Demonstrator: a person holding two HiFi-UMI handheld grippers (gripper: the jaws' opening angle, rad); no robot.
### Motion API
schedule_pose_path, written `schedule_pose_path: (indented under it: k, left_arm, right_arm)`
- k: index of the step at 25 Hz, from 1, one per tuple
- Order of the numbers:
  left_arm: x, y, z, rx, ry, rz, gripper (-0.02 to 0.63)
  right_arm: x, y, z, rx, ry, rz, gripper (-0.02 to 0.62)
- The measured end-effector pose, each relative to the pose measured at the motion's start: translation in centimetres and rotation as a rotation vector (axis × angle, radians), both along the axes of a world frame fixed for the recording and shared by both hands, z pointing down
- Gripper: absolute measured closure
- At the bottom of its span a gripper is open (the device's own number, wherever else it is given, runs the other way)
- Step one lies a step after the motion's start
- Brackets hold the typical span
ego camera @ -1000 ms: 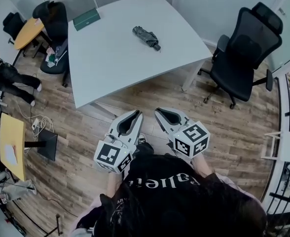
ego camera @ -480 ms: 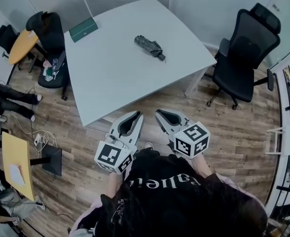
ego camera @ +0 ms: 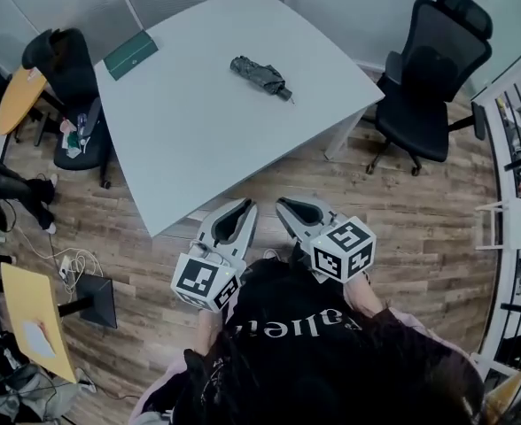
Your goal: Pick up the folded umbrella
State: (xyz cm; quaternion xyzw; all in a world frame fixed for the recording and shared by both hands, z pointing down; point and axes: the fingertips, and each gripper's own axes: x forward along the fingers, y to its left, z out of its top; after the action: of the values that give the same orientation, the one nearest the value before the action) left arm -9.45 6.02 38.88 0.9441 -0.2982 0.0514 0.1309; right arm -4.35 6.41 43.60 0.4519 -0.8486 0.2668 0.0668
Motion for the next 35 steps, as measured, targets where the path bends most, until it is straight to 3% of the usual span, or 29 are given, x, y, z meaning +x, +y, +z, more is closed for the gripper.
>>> schedule_pose_path:
  k: [11,20,35]
  left_arm:
    - [-1.0,-1.3,0.8,-0.021,0.021,-0.03,0.557]
    - [-0.8,-6.1,1.3,-0.035,-0.004,-0.084,0.557]
    - [6.4,-20.2,1.0,-0.022,-0.041,-0.121,0.557]
  right_arm:
    - [-0.8,-1.1,1.1,-0.035,0.019,-0.024,0.563]
    - [-0.3,-7.0,1.5,-0.039,-0.009,-0.069,0.563]
    - [7.3,-22.0,1.8,-0.03,-0.036,-0.099,0.563]
